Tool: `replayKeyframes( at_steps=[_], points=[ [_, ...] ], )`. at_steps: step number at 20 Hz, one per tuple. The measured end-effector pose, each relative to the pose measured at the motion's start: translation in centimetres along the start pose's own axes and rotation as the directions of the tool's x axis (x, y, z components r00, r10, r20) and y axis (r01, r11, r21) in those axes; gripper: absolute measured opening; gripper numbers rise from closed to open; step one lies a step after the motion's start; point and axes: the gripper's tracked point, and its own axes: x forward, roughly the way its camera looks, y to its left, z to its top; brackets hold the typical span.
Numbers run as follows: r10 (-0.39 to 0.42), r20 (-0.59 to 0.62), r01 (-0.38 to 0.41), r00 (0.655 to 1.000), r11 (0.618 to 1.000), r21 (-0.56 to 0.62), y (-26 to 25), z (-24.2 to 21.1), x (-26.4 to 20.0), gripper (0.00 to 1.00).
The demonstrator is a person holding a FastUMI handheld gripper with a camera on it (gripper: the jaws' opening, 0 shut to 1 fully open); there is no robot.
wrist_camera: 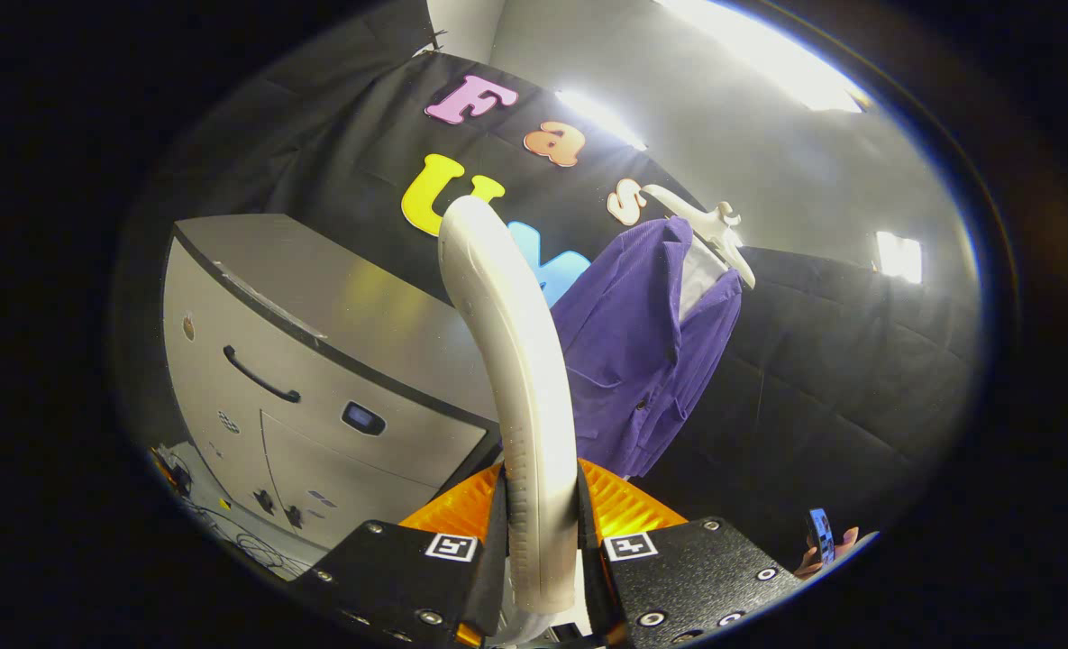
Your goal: Iron the clothes twice with a garment steamer, once on the left side and once on the right side.
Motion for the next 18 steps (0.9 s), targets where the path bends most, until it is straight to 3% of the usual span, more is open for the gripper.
replayKeyframes(
  at_steps=[5, 13, 18],
  points=[
    [0.011, 0.041, -0.012, 0.999, 1.0, 0.019, 3.9, 4.6, -1.5, 0.37],
    [0.068, 0.202, -0.066, 0.977, 0.998, -0.013, 9.0, 16.0, -2.0, 0.37],
    [0.079, 0.239, -0.09, 0.968, 0.995, 0.035, 10.7, 21.8, 0.4, 0.37]
  ],
)
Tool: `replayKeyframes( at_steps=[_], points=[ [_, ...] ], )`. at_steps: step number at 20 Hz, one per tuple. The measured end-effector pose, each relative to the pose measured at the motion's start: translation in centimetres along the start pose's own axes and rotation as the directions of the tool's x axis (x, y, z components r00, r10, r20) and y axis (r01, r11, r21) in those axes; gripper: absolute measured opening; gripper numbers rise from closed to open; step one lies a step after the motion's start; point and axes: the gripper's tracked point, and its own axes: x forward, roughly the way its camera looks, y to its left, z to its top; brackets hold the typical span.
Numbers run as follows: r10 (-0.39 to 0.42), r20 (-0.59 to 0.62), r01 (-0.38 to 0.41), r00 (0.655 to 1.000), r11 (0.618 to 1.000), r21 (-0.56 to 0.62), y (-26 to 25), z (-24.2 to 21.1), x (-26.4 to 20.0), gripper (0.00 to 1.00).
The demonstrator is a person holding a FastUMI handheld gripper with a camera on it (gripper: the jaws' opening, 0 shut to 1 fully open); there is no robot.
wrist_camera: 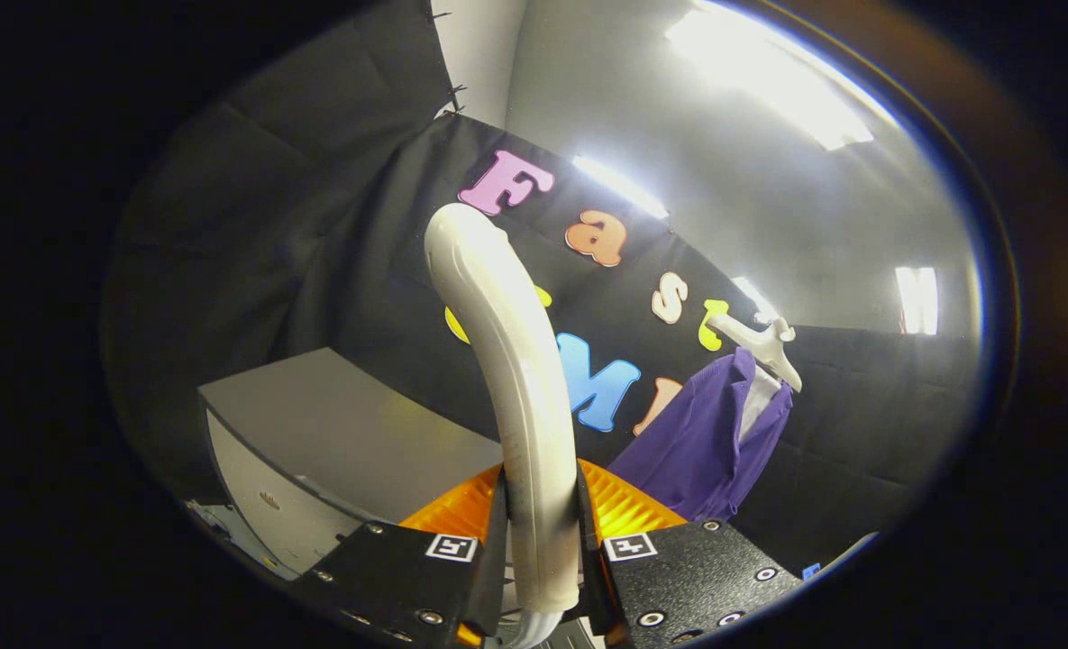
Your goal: Iron the clothes twice with a garment steamer, once on the left side and once on the right side.
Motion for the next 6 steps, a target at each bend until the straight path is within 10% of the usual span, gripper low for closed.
replayKeyframes(
  at_steps=[6],
  points=[
    [0.019, -0.067, -0.017, 0.998, 0.999, 0.03, 0.7, 3.0, 7.5, 0.37]
  ],
)
